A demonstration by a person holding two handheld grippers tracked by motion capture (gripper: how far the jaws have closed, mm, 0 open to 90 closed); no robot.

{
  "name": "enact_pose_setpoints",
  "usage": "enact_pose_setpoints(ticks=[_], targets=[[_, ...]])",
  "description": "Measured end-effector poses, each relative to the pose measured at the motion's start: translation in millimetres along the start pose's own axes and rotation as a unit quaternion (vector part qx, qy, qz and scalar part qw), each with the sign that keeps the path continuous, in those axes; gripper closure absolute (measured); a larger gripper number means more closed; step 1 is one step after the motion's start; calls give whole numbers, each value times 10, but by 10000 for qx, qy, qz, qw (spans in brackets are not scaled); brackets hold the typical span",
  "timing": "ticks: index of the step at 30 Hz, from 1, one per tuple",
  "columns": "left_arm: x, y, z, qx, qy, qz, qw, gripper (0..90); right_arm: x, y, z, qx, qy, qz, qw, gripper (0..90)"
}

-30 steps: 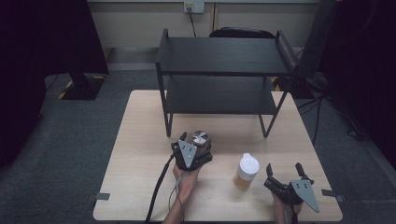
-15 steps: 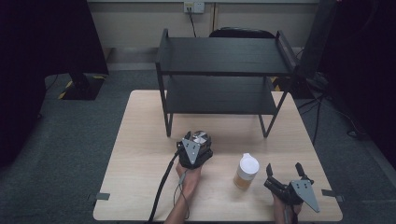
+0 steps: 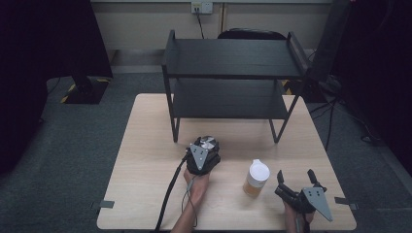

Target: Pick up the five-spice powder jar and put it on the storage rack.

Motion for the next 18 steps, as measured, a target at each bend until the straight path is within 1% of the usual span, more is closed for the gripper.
enact_pose_setpoints(ticks=[5,11,18], targets=[[6,2,-6,9,-50,17,10000,349,0,-1,0,-1,2,1,10000,0],[-12,-4,-7,10,-74,-18,10000,351,0,-1,0,1,2,0,10000,0],[-41,-8,-8,30,-177,-73,9998,352,0,0,-3,19,-1,-1,10000,0]])
Point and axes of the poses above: each handheld gripper's, and its own axes: y roughly forward along the jaws, x roughly out of its underside, z roughly to its right, the point moved 7 cm from there along y, roughly forward along the jaws, and after that the axes turned 9 degrees about z, right-handed, at the moved point
